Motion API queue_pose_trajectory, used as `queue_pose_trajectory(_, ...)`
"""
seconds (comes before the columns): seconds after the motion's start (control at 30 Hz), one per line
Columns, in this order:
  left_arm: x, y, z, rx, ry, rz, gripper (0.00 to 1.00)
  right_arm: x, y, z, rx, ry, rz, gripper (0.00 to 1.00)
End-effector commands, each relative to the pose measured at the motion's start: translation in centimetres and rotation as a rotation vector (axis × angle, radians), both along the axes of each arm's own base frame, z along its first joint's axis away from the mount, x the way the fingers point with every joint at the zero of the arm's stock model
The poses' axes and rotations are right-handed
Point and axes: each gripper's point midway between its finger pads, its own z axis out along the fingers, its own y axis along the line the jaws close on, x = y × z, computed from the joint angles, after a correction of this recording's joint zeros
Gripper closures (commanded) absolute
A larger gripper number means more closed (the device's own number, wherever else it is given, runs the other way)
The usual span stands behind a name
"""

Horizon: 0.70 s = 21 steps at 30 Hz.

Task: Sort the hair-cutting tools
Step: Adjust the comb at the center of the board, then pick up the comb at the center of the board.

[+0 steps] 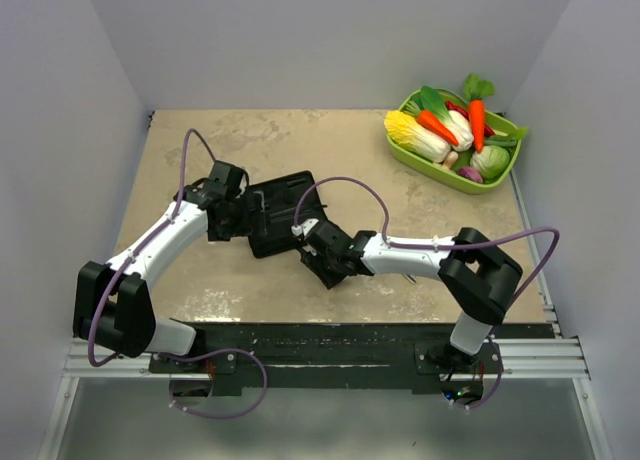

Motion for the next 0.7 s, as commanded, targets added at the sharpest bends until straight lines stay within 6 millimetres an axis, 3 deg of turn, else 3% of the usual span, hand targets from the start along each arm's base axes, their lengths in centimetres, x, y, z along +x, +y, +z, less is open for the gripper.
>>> queue_pose_trajectory(0.0,0.8,-0.3,0.6,-0.03,-0.027,0.018,0.01,-3.9,-3.3,-2.8,-0.107,0.164,-0.03,0.62)
queue_pose_trajectory(0.2,1.2,-0.4,0.9,-0.029,-0.037,0.013,0.01,-5.4,-4.2,-1.8,-0.114,0.18,-0.092,0.66)
queue_pose_trajectory(0.33,1.3,-0.8,1.0,-0.045,-0.032,-0.003,0.01,-6.5,-4.9,0.1,-0.094,0.186,-0.142,0.66)
queue_pose_trajectory(0.67,1.1,-4.5,2.0,-0.21,0.003,-0.1,0.03,-9.6,-5.9,7.4,0.017,0.147,-0.137,0.66)
